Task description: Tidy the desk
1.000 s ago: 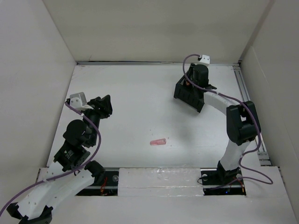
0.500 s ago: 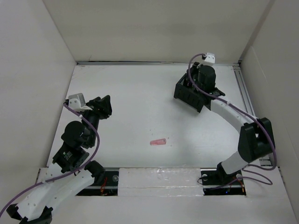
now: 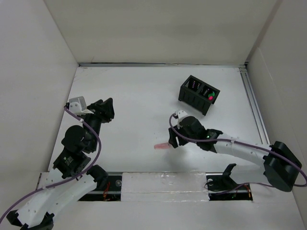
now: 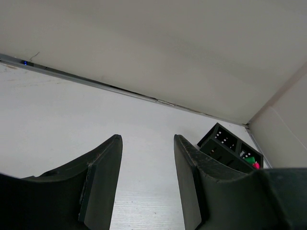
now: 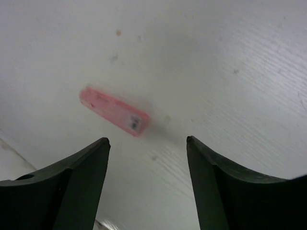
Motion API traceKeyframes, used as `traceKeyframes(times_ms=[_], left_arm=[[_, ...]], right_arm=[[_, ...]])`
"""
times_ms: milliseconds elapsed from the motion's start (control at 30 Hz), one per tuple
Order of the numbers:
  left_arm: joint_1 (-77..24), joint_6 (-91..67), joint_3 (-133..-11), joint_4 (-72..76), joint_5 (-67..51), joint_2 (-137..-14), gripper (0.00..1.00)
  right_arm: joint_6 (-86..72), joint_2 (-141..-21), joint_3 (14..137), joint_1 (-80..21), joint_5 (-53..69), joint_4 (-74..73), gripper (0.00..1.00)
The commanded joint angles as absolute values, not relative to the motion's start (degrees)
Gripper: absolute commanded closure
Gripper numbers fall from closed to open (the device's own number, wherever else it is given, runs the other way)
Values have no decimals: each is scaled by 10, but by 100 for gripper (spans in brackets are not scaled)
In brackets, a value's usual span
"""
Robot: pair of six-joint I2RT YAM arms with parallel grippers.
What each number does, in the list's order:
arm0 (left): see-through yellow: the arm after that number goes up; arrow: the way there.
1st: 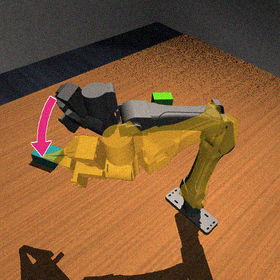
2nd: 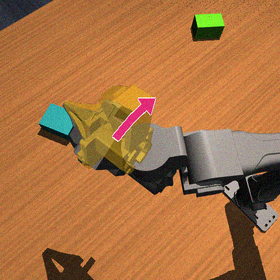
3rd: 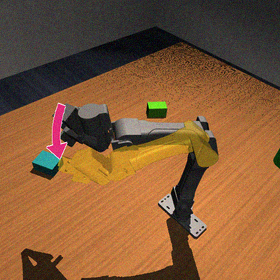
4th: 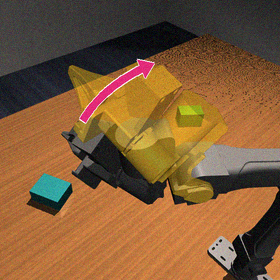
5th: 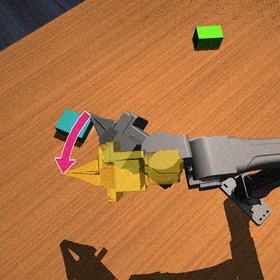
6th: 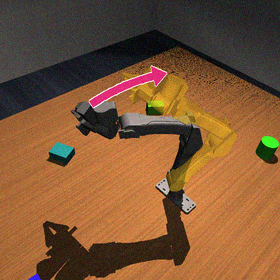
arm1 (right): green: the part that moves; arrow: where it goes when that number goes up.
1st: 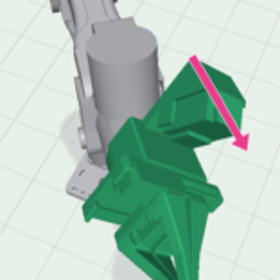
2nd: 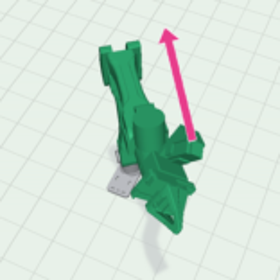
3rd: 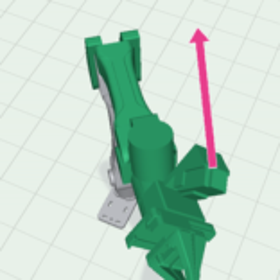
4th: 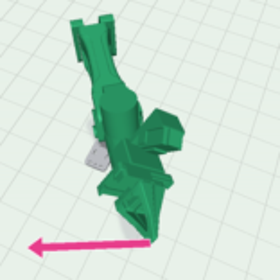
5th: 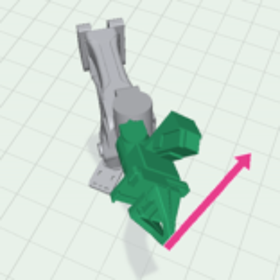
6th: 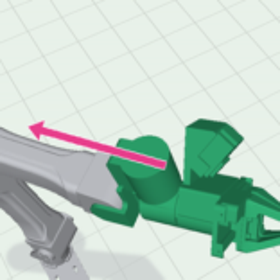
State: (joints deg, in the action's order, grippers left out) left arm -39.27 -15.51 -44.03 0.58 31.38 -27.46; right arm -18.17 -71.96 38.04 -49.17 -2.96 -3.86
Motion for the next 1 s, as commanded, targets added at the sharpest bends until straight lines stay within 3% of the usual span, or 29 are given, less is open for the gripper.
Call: traceKeyframes(times_ms=[0,33,200,333,533,900,967], left_arm=[[-389,-153,-462,25,302,-279,57],[-389,-153,-462,23,305,-282,57],[-389,-151,-462,23,314,-279,57],[-389,-152,-460,23,318,-279,57],[-389,-149,-467,16,326,-294,57],[-389,-146,-461,23,330,-297,57],[-389,-145,-463,21,329,-303,57]], right_arm=[[-205,-658,381,-497,-31,-144,26],[-205,-654,383,-497,-19,-151,16],[-160,-726,431,-508,12,-182,14],[-114,-857,508,-526,-16,-216,14],[-95,-896,533,-541,-12,-202,14],[-92,-983,545,-541,-17,-129,21],[-91,-995,551,-541,-11,-124,31]])
